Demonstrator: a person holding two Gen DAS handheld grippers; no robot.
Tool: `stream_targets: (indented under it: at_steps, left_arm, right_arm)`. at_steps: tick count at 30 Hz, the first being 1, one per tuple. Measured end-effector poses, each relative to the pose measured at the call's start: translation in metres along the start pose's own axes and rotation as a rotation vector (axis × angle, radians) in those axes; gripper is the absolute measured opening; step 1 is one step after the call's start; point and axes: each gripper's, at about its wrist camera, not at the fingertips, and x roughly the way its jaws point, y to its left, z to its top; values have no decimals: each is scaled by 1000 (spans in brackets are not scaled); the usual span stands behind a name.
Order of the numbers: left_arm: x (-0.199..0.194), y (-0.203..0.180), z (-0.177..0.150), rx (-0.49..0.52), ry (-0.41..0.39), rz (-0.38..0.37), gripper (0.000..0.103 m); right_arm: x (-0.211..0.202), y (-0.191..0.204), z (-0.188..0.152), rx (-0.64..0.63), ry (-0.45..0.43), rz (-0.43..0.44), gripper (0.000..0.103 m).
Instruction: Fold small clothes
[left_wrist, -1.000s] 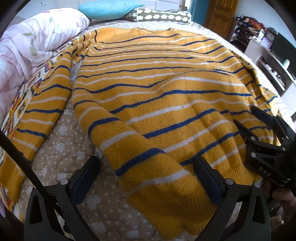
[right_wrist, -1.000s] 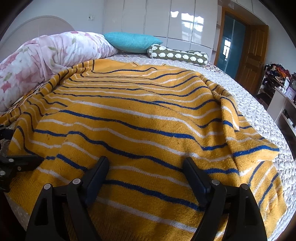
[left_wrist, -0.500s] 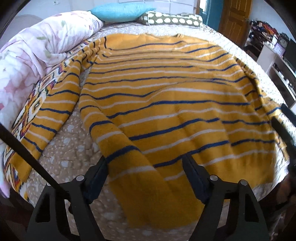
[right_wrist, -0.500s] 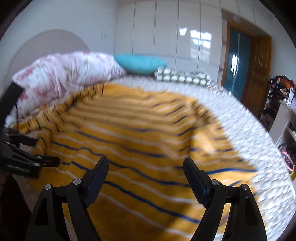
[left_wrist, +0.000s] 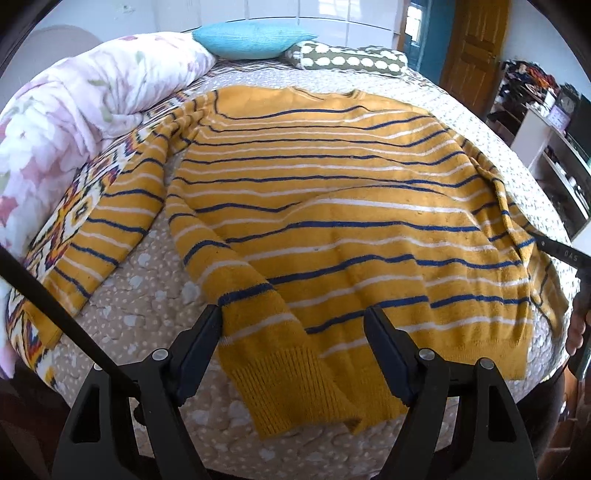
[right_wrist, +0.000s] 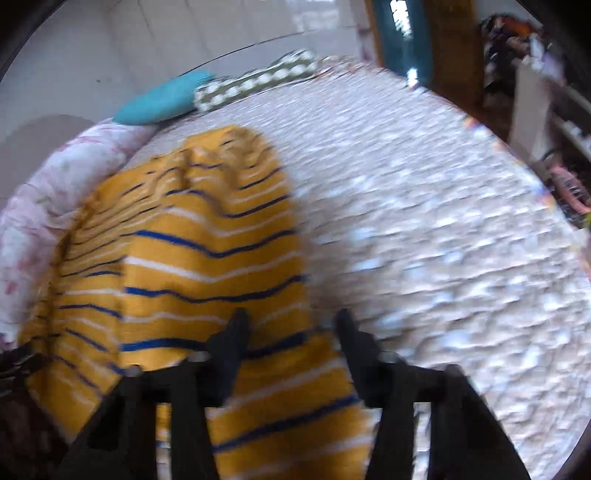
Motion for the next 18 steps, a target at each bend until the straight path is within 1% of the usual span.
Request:
stream_targets:
  at_steps: [1,3,4,6,8,9,11,12,13,15,16,18]
  left_arm:
    - [-1,4,0,-7,-3,1,78]
    - [-7,13,0,-19,-17,10,78]
    - [-10,17,0,-28,-26,15,78]
    - [-15,27,0,-49,-44,23,78]
    - [-17,38,-1,-75,-54,31,78]
    - [-17,44,-1,-88,-53,34,78]
    - [-16,55,-1,-120,-49,35,78]
    - [-15,61,-2,-138,-47,31,78]
    - [-14,67,-3,-156,-45,21,78]
    - [-9,79,-5,-188,-31,5,78]
    - [-7,84,-7,-203,-25,3,78]
    - [-1,99,-11,-253,-11,-19,78]
  right_arm:
    - [-1,3,3,-15,0,13,14]
    - [-14,-5,13,-7,-30,-10,12]
    - [-22,-12,21,0,-58,-60,12]
    - [-39,-33,40,18,-112,-211,12]
    - [-47,-58,64,35,-139,-380,12]
    - [-47,-71,72,49,-134,-444,16]
    - [-43,-89,84,97,-90,-556,19]
    - [-47,-91,83,121,-92,-587,22]
    - [-54,-88,81,144,-113,-577,24]
    - [-68,-72,68,179,-157,-436,47]
    - [-72,-57,54,188,-164,-311,50]
    - [-70,-35,31,183,-135,-108,50]
